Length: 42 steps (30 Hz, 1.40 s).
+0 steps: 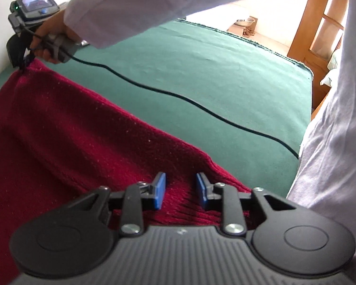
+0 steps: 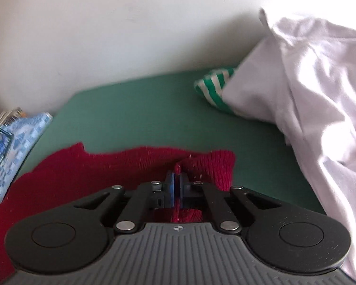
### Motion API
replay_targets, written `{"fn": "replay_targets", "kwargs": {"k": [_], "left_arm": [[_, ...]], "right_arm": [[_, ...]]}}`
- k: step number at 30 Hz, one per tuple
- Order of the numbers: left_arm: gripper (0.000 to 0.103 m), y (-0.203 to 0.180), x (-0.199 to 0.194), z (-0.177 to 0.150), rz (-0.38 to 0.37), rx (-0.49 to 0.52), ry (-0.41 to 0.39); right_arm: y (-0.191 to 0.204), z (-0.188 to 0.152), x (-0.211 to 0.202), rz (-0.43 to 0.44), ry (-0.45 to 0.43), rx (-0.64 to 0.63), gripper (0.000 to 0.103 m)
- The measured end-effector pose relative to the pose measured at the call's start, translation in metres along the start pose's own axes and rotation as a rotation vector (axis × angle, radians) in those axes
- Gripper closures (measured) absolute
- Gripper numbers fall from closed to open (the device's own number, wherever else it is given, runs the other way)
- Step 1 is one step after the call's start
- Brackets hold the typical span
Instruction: Fold clothes
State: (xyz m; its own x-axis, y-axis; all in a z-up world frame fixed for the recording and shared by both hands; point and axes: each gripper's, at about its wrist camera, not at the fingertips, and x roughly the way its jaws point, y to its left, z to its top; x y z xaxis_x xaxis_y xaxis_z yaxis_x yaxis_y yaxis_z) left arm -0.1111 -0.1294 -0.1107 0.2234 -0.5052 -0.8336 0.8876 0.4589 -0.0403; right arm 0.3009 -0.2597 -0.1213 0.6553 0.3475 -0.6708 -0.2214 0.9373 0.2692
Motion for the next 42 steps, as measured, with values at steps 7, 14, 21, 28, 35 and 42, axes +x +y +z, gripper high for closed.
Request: {"fn": "replay_targets", "kwargs": {"k": [7, 14, 21, 28, 35, 42], "left_arm": [[0.073, 0.002, -0.002, -0.003, 0.0, -0.011, -0.005], [0.072, -0.004, -0.006, 0.0, 0.02, 0.021, 0.014], [0.068, -0.015, -0.015, -0.01, 0.032, 0.033, 0.037], [0.065, -0.022, -0.018, -0.019, 0.04, 0.023, 0.027], [0.065, -0.035, -0.03, -0.025, 0.029, 0.014, 0.017], [0.061, -0.054, -0.031, -0.037, 0.015, 0.005, 0.024]], "right_arm": [[0.016, -0.016, -0.059, -0.17, -0.201, -0.103, 0.071], [0.034, -0.044, -0.081, 0.055, -0.056, -0.221, 0.063], [0.002, -0.034, -0.052, -0.062, -0.035, 0.01, 0.085], [0.043, -0.089, -0.095, 0.13, 0.119, -0.192, 0.083], [0.061, -0.13, -0.164, 0.217, 0.136, -0.18, 0.081], [0.073, -0.194, -0.206, 0.207, 0.151, -0.216, 0.077]]}}
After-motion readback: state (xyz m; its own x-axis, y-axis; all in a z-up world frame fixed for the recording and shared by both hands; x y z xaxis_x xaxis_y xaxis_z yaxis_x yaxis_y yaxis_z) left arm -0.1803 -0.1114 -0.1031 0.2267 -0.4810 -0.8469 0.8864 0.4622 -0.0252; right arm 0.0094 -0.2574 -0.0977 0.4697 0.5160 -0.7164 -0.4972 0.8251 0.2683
